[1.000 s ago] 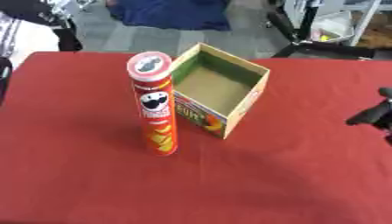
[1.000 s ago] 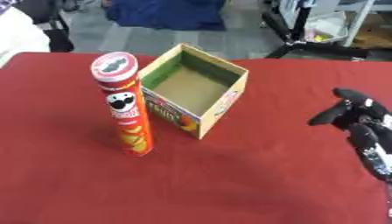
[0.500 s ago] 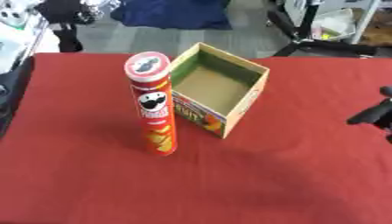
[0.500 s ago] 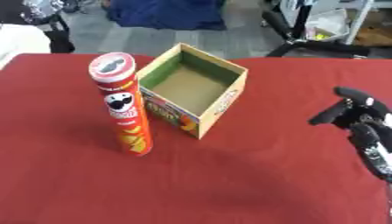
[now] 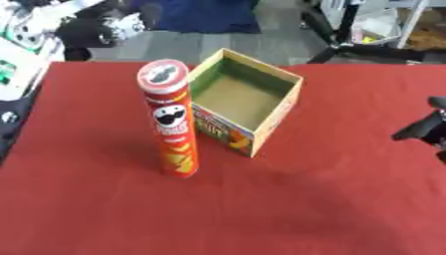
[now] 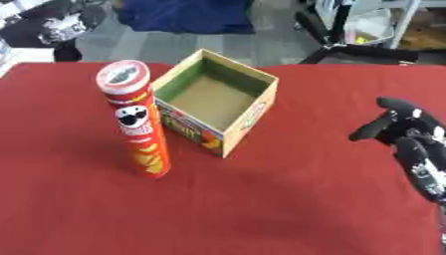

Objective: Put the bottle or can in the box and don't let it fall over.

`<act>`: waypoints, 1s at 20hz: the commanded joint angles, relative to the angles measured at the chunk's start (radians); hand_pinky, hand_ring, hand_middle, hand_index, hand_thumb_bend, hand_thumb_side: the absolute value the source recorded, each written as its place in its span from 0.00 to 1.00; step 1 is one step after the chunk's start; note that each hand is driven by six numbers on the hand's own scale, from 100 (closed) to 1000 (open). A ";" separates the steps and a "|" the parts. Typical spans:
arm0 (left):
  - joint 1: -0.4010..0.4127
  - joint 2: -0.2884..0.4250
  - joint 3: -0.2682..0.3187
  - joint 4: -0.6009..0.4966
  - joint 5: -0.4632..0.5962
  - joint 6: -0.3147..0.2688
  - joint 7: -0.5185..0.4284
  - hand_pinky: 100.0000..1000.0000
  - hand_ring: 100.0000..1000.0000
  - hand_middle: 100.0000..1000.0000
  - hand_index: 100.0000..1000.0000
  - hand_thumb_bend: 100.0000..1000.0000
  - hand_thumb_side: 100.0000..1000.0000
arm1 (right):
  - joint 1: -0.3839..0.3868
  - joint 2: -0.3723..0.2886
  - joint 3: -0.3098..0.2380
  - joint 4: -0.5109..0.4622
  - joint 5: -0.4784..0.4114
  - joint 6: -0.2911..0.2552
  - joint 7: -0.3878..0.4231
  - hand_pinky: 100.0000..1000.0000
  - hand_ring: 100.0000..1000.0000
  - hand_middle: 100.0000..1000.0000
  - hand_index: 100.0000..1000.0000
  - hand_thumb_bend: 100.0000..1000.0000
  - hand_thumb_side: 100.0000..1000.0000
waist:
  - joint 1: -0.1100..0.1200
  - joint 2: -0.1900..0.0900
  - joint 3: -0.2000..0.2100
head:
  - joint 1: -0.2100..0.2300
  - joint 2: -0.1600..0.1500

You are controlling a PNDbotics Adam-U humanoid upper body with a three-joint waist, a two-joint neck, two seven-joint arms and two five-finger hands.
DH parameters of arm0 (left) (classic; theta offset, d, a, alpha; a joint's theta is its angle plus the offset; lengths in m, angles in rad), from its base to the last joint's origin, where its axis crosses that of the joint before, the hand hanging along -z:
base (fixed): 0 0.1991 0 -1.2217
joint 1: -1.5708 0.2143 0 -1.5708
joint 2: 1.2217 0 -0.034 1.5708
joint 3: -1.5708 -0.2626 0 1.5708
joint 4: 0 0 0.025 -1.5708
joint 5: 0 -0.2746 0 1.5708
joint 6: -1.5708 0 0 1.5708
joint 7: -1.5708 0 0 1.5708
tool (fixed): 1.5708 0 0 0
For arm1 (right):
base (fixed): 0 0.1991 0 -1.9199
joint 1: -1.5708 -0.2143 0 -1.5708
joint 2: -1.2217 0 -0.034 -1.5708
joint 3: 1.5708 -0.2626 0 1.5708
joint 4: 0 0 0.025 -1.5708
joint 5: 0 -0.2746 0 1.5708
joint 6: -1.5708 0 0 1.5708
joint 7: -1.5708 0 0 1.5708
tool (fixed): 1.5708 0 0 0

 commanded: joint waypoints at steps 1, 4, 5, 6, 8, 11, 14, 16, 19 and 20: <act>-0.015 0.003 -0.002 -0.004 -0.049 -0.146 -0.115 1.00 1.00 1.00 1.00 0.00 0.93 | -0.005 -0.027 -0.002 -0.023 0.004 0.001 0.000 0.66 0.62 0.52 0.89 0.00 0.47 | 0.000 -0.012 -0.002 | 0.001 0.004; -0.017 -0.007 -0.012 0.002 -0.093 -0.167 -0.102 1.00 1.00 1.00 1.00 0.00 0.97 | -0.005 -0.026 -0.002 -0.023 0.005 0.002 0.000 0.66 0.62 0.52 0.89 0.00 0.47 | 0.000 -0.012 -0.003 | 0.011 0.011; -0.018 -0.012 -0.015 0.002 -0.107 -0.174 -0.097 1.00 1.00 1.00 1.00 0.00 0.97 | -0.005 -0.026 -0.002 -0.023 0.005 0.002 0.000 0.66 0.62 0.52 0.89 0.00 0.47 | 0.000 -0.012 -0.004 | 0.013 0.012; -0.018 -0.016 -0.019 0.002 -0.122 -0.182 -0.092 1.00 1.00 1.00 1.00 0.00 0.97 | -0.006 -0.026 -0.002 -0.023 0.005 0.003 0.000 0.66 0.62 0.52 0.89 0.00 0.47 | 0.000 -0.011 -0.004 | 0.014 0.012; -0.017 -0.022 -0.021 0.004 -0.150 -0.193 -0.079 1.00 1.00 1.00 1.00 0.00 0.97 | -0.006 -0.026 -0.002 -0.023 0.005 0.004 -0.001 0.66 0.62 0.52 0.89 0.00 0.47 | 0.000 -0.011 -0.004 | 0.015 0.013; -0.015 -0.027 -0.028 0.005 -0.192 -0.206 -0.052 1.00 1.00 0.99 1.00 0.00 0.97 | -0.006 -0.027 -0.002 -0.023 0.006 0.005 -0.001 0.66 0.61 0.52 0.89 0.00 0.47 | 0.001 -0.011 -0.004 | 0.015 0.015; -0.010 -0.028 -0.044 -0.008 -0.234 -0.214 -0.026 1.00 1.00 0.97 0.98 0.00 0.99 | -0.005 -0.027 -0.002 -0.023 0.008 0.007 -0.001 0.66 0.61 0.52 0.89 0.00 0.47 | 0.002 -0.011 -0.004 | 0.015 0.020; -0.006 -0.032 -0.051 -0.008 -0.259 -0.219 -0.018 1.00 1.00 0.97 0.97 0.00 1.00 | -0.006 -0.026 -0.002 -0.023 0.007 0.007 -0.001 0.66 0.61 0.52 0.89 0.00 0.47 | 0.002 -0.011 -0.005 | 0.017 0.022; -0.002 -0.035 -0.060 0.001 -0.280 -0.231 -0.019 1.00 1.00 0.98 0.96 0.00 1.00 | -0.006 -0.025 -0.003 -0.023 0.007 0.008 -0.003 0.66 0.61 0.52 0.89 0.00 0.47 | 0.001 -0.010 -0.006 | 0.020 0.024; 0.000 -0.035 -0.062 0.004 -0.282 -0.236 -0.024 1.00 1.00 0.98 0.96 0.00 1.00 | -0.006 -0.025 -0.003 -0.023 0.007 0.009 -0.003 0.66 0.61 0.52 0.89 0.00 0.47 | 0.002 -0.010 -0.006 | 0.020 0.025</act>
